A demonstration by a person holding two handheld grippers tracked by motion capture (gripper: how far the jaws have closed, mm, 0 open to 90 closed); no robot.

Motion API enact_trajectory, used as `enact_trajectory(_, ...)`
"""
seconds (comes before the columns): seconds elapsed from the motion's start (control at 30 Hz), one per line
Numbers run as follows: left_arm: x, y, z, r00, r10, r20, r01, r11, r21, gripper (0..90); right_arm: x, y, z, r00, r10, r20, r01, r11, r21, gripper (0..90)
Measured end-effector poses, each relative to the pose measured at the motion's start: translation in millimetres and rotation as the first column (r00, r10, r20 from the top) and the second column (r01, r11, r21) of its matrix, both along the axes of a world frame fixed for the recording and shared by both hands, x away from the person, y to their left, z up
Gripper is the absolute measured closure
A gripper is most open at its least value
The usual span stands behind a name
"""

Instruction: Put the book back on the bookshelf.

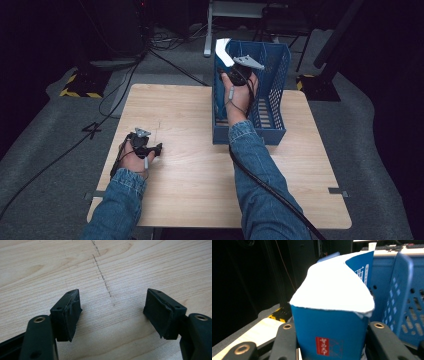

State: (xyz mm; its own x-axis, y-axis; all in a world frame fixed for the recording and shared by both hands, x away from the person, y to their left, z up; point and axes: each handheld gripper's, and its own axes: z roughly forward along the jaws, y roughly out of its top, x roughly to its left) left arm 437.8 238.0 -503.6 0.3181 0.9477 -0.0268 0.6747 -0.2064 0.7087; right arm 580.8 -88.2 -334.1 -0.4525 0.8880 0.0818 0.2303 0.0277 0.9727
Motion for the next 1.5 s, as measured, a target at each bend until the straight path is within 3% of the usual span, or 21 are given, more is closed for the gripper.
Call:
enact_trajectory(0.1, 0.1, -0.3, -0.1, 1.0000, 0.001, 0.001, -0.001, 1.0000, -0.002, 29.6, 2.7, -1.0, -12.5, 0.9996, -0.006, -0.028, 0.006, 0.9999, -0.012, 60.3)
enact_trajectory(0.13, 0.0, 0.0, 0.0, 1.0000, 0.000, 0.000, 0.000, 1.0000, 0.000, 29.7, 3.5, -2.2, -18.4, 0.9992, -0.006, -0.040, 0.006, 1.0000, -0.003, 60.3)
enact_trajectory(0.17, 0.0, -0.3, -0.1, 1.0000, -0.001, -0.001, 0.001, 1.0000, -0.002, 29.7, 3.3, -3.7, -22.1, 0.9997, -0.001, -0.023, 0.001, 0.9996, 0.028, 60.2)
enact_trajectory(0.27, 0.1, -0.6, -0.1, 1.0000, 0.002, 0.000, -0.002, 1.0000, -0.002, 29.7, 0.2, -1.1, -23.8, 0.9999, -0.010, -0.011, 0.010, 0.9999, 0.007, 60.1)
enact_trajectory(0.5, 0.2, -0.8, -0.2, 1.0000, 0.002, 0.001, -0.002, 1.0000, -0.003, 29.7, -1.2, -3.8, -25.9, 0.9994, -0.030, -0.017, 0.030, 0.9995, 0.012, 59.6)
enact_trajectory(0.67, -0.1, -0.8, -0.3, 1.0000, 0.002, 0.002, -0.002, 1.0000, -0.001, 29.7, -3.7, -9.4, -24.4, 0.9986, -0.039, -0.037, 0.038, 0.9991, -0.017, 54.1)
enact_trajectory(0.8, -1.0, -0.8, -0.1, 1.0000, 0.000, 0.000, 0.000, 1.0000, 0.000, 29.7, -6.8, -9.6, -19.2, 0.9991, -0.042, -0.011, 0.042, 0.9990, -0.016, 47.3)
enact_trajectory(0.93, -3.0, -1.1, -0.1, 1.0000, 0.005, -0.001, -0.005, 1.0000, -0.001, 29.7, -15.3, -10.4, -4.7, 0.9992, -0.037, 0.017, 0.037, 0.9991, -0.023, 41.6)
enact_trajectory(1.03, -5.0, -0.9, -0.1, 1.0000, 0.004, 0.001, -0.004, 1.0000, 0.000, 29.7, -24.2, -14.3, 4.8, 0.9997, -0.024, 0.005, 0.024, 0.9997, -0.008, 40.2)
enact_trajectory(1.13, -8.4, -0.7, -0.1, 1.0000, 0.003, -0.002, -0.003, 1.0000, -0.001, 29.7, -35.6, -22.5, 14.5, 0.9998, -0.001, 0.019, 0.001, 1.0000, 0.006, 39.4)
enact_trajectory(1.33, -15.5, 2.0, -0.2, 1.0000, -0.002, 0.003, 0.002, 1.0000, 0.006, 29.6, -62.7, -42.7, 32.4, 0.9970, 0.072, 0.028, -0.072, 0.9972, -0.020, 38.9)
enact_trajectory(1.5, -21.0, 4.9, 0.0, 1.0000, -0.002, 0.001, 0.002, 1.0000, 0.005, 29.6, -84.1, -66.0, 42.7, 0.9933, 0.115, 0.010, -0.114, 0.9926, -0.040, 38.0)
